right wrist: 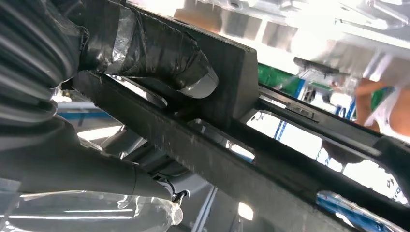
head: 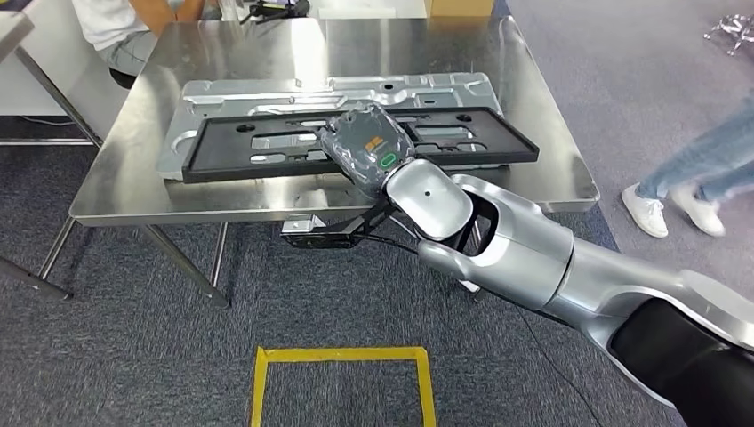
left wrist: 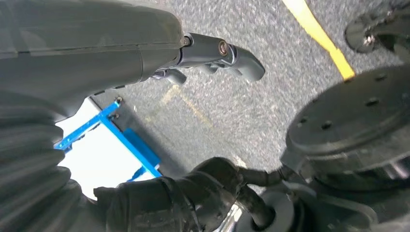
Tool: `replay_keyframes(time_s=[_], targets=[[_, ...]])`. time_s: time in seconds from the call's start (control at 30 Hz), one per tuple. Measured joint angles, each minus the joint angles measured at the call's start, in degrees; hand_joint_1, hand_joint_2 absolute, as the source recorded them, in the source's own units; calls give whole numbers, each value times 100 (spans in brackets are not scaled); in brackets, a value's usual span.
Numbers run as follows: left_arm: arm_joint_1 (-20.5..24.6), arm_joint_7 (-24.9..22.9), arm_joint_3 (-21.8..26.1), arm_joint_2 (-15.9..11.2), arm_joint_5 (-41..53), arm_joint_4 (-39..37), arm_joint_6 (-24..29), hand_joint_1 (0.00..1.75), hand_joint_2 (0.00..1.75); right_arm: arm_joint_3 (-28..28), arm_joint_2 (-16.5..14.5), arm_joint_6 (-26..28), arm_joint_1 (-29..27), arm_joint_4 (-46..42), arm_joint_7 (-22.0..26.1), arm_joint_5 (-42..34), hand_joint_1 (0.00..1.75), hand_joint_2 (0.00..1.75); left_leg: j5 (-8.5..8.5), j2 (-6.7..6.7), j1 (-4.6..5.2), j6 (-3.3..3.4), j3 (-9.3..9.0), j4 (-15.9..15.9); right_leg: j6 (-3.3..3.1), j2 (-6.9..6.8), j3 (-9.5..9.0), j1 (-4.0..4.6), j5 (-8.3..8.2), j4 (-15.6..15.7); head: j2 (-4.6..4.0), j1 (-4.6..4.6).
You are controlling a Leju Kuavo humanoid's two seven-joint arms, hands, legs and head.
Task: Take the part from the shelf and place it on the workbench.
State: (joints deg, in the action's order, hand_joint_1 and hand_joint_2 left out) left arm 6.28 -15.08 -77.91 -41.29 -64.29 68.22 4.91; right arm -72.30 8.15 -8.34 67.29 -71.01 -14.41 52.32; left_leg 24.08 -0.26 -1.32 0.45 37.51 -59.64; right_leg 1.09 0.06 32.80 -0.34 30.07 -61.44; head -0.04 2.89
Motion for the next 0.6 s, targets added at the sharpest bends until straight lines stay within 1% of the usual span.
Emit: replay_keyframes(time_s=[0.03, 0.1, 0.13, 0.17, 0.2, 0.23, 0.27, 0.3, 0.33, 0.4, 0.47, 0.5, 0.53, 0.57, 0.6], targets=[[0, -1, 1, 0, 22, 0, -10, 0, 175, -4, 10, 8, 7, 5, 4, 8, 175, 175, 29, -1, 1, 39, -39, 10, 19, 1, 166, -9, 96, -294, 0, -16], [16, -1, -1, 0, 132, 0, -76, 0, 175, -43, 16, 57, 13, 51, 81, 20, 175, 175, 100, -8, 21, 94, -115, 9, 35, 1, 670, -12, 281, -1073, 0, -35], [22, 0, -3, 0, 215, 0, -135, 0, 175, -74, 2, 104, 8, 107, 157, 25, 175, 175, 139, -15, 31, 103, -163, 9, 32, 1, 890, -13, 279, -1336, 0, -36], [26, 1, -6, 0, 301, 0, -202, 0, 175, -104, -27, 160, 3, 181, 244, 29, 175, 175, 182, -25, 41, 105, -220, 8, 20, 1, 1028, -12, 178, -1420, 0, -37], [32, 2, -9, 1, 378, 0, -265, 0, 175, -126, -75, 226, 1, 274, 321, 33, 175, 175, 229, -35, 48, 102, -286, 8, -5, 2, 1050, -7, -43, -1266, 0, -38], [40, 4, -12, 1, 438, -1, -316, 0, 175, -137, -132, 294, 5, 372, 382, 38, 175, 175, 278, -44, 54, 94, -357, 8, -41, 3, 972, 5, -338, -923, 0, -39], [48, 9, -14, 4, 482, -1, -351, 0, 175, -140, -190, 358, 13, 469, 425, 40, 175, 175, 326, -50, 56, 83, -411, 12, -86, 8, 853, 21, -584, -548, 0, -35], [66, 15, -16, 7, 509, -3, -374, 0, 175, -148, -256, 414, 31, 567, 457, 43, 175, 175, 370, -55, 65, 60, -451, 9, -125, 12, 717, 38, -747, -196, 1, -26], [79, 20, -17, 9, 520, -7, -385, 0, 175, -159, -312, 449, 53, 656, 479, 44, 175, 175, 397, -60, 66, 33, -466, 13, -154, 16, 622, 58, -802, 24, 1, -22], [94, 26, -17, 10, 486, -14, -375, 0, 175, -182, -387, 457, 86, 790, 470, 44, 175, 175, 424, -68, 61, -37, -483, 44, -188, 21, 532, 87, -735, 177, 1, -21], [76, 21, -8, 13, 372, -14, -291, 0, 175, -184, -395, 371, 93, 840, 372, 26, 175, 175, 466, -59, 41, -95, -513, 57, -224, 17, 439, 59, -707, 267, 0, -31], [66, 17, -3, 18, 299, -13, -224, 0, 175, -180, -368, 305, 97, 844, 298, 12, 175, 175, 526, -46, 38, -121, -477, -62, -246, 8, 368, 37, -696, 320, 0, -26], [55, 10, 2, 21, 236, -12, -153, 0, 175, -177, -325, 238, 98, 840, 230, -2, 175, 175, 614, -33, 30, -146, -366, -290, -267, -3, 297, 17, -678, 360, 0, -12], [42, 2, 7, 26, 185, -12, -95, 0, 175, -176, -270, 183, 92, 834, 176, -13, 175, 175, 721, -20, 22, -171, -185, -633, -281, -11, 243, 17, -649, 377, 0, 2], [24, -6, 11, 26, 146, -13, -50, 0, 175, -176, -211, 136, 75, 826, 135, -22, 175, 175, 825, -15, 11, -195, 50, -1010, -290, -16, 203, 16, -617, 379, 0, 7]])
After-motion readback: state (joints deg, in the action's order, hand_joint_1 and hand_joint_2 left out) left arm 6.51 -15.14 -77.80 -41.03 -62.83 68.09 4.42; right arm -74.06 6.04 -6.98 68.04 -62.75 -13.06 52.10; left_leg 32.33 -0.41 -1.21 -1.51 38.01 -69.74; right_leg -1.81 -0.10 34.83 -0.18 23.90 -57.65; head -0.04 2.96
